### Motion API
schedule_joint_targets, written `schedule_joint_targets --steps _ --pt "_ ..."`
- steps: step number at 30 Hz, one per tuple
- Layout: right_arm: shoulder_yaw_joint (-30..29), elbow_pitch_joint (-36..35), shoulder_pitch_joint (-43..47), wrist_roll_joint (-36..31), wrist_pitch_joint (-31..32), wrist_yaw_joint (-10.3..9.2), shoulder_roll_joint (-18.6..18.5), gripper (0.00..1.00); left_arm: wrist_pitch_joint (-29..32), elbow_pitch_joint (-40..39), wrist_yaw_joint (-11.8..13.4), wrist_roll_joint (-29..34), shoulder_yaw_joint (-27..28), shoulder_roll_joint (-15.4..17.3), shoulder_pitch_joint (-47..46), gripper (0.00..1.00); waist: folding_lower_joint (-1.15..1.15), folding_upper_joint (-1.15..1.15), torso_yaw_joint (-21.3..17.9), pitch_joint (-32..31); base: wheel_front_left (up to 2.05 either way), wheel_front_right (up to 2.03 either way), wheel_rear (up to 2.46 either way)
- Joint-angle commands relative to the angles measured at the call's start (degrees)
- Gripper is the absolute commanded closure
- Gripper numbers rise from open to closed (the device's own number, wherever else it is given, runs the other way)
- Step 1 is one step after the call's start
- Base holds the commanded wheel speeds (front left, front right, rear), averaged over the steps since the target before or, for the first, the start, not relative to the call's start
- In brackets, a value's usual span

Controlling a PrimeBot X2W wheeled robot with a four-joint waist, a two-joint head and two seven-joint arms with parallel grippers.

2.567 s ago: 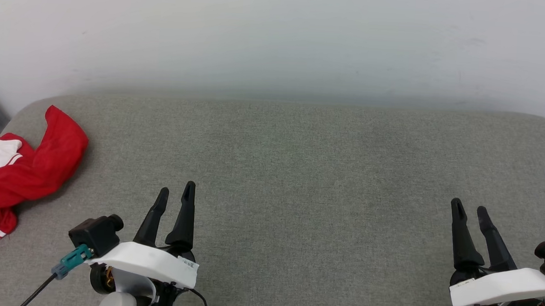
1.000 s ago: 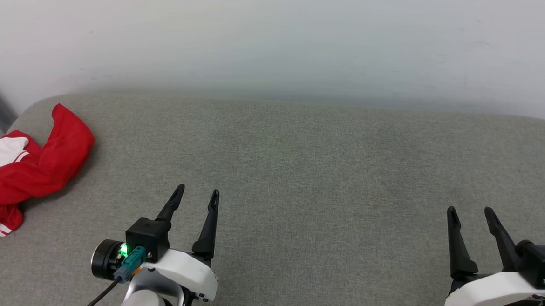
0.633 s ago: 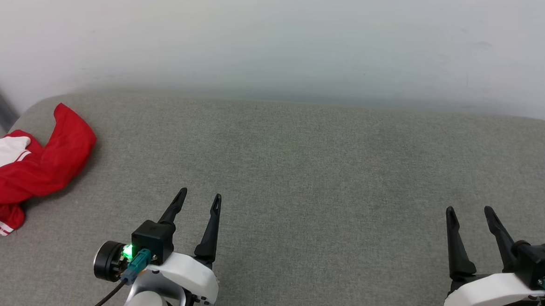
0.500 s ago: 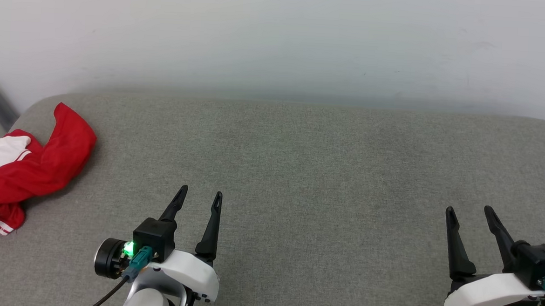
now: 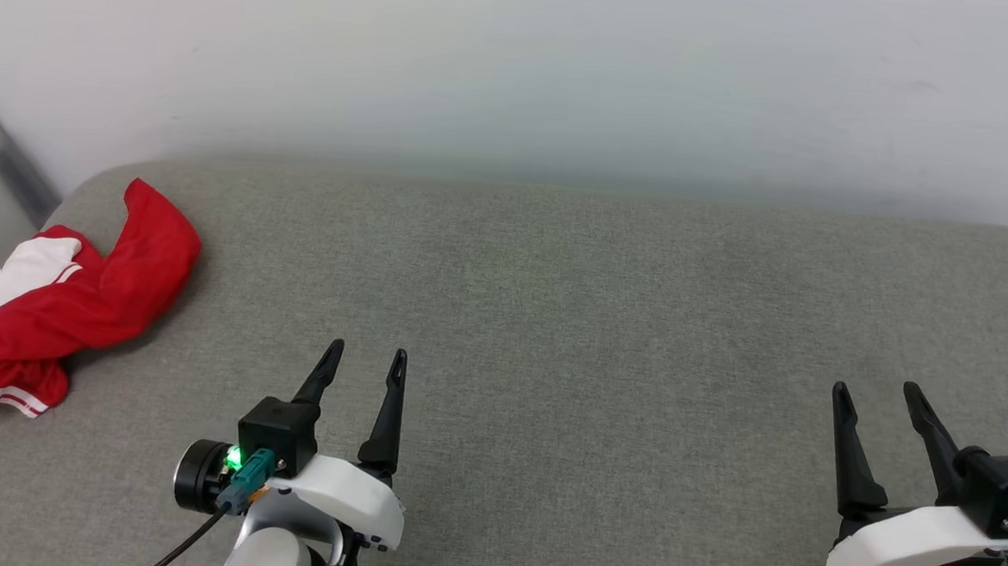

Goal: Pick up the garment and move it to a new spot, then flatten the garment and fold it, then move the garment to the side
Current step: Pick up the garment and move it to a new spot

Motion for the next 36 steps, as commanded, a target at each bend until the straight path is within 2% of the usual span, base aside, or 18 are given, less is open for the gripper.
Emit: schedule_joint_targets --steps 1,7,25,32,36 --pt "0.0 -0.3 0.4 0.0 -0.2 -0.02 0.2 0.0 -0.1 0.1 0.3 -0.6 0.1 0.0 -0.4 0.0 0.0 0.0 1.1 0.2 0.0 0.0 0.0" --pt "0.3 -0.6 0.3 0.5 0.0 -0.02 0.2 0.0 -0.1 0.1 0.8 -1.6 -0.2 0.0 -1.4 0.0 0.0 0.0 4.7 0.6 0.0 0.0 0.0" --pt "3.5 -3.4 -1.6 -1.5 1.5 -0.02 0.1 0.0 -0.1 0.7 1.9 -2.4 3.0 0.0 -1.9 0.0 0.0 0.0 22.3 1.9 0.0 0.0 0.0" --pt "5.5 -4.7 -2.5 -2.0 2.6 -0.02 -0.3 0.0 -0.1 0.2 1.6 -2.0 4.8 0.0 -1.8 0.0 0.0 0.0 26.3 2.8 0.0 0.0 0.0" --pt "6.4 -5.4 -3.2 -1.9 3.4 -0.02 -0.7 0.0 -0.1 -0.3 1.8 -1.9 5.6 -0.1 -1.6 0.0 0.0 0.0 26.8 3.6 0.0 0.0 0.0"
